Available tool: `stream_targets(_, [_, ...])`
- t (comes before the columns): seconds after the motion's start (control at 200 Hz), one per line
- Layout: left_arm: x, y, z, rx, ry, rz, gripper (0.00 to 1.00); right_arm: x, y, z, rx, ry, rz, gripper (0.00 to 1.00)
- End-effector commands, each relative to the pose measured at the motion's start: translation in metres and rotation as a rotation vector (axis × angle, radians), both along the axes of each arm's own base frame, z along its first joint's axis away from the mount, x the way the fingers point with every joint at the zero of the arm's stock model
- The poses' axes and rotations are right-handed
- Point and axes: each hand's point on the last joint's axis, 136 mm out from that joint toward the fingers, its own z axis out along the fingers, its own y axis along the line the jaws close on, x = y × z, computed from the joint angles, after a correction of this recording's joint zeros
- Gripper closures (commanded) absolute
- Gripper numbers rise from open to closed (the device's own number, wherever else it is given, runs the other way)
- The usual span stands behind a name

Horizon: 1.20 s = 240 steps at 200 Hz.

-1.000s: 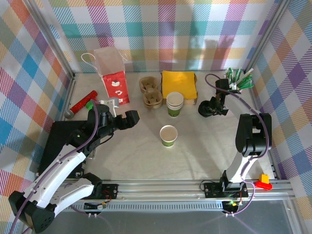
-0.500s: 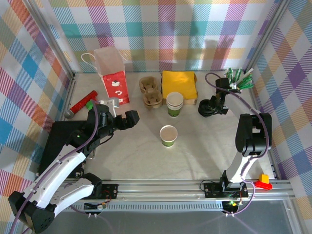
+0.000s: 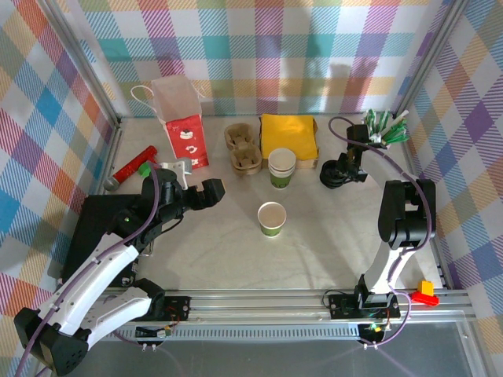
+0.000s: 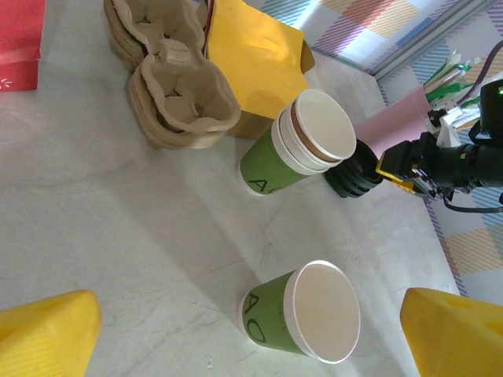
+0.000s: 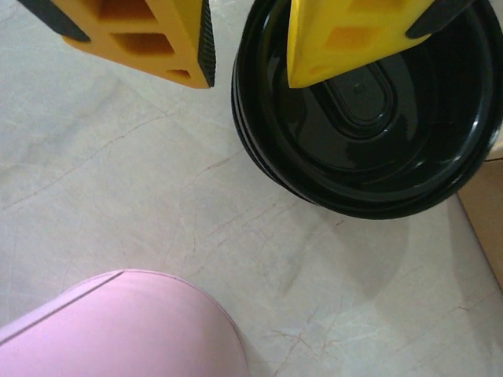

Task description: Pack the takeout coffee

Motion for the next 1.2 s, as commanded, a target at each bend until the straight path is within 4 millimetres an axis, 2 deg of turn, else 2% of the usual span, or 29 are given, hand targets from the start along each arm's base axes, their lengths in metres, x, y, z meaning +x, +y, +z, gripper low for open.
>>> stream_targets(0.0, [-0.004, -0.004, 0.001, 0.0, -0.01, -0.023, 0.03, 0.012, 0.001, 0.006, -0.02, -0.034, 0.03, 0.69])
stream_targets(0.29, [-0.003, -0.004, 0.003, 0.002, -0.012, -0.022, 0.02, 0.015, 0.001, -0.003, -0.03, -0.02, 0.04, 0.73])
stream_targets(0.54, [-0.001, -0.006, 0.002, 0.005, -0.009, -0.027, 0.03, 0.017, 0.0, 0.001, -0.04, -0.029, 0.047, 0.77])
stream_targets(0.795, [0.003, -0.009, 0.001, 0.003, -0.003, -0.033, 0.02, 0.018, -0.002, 0.008, -0.057, -0.032, 0.051, 0.72])
stream_targets(1.195, [0.003, -0.009, -0.001, 0.011, 0.0, -0.03, 0.02, 0.023, -0.001, 0.003, -0.052, -0.023, 0.055, 0.77])
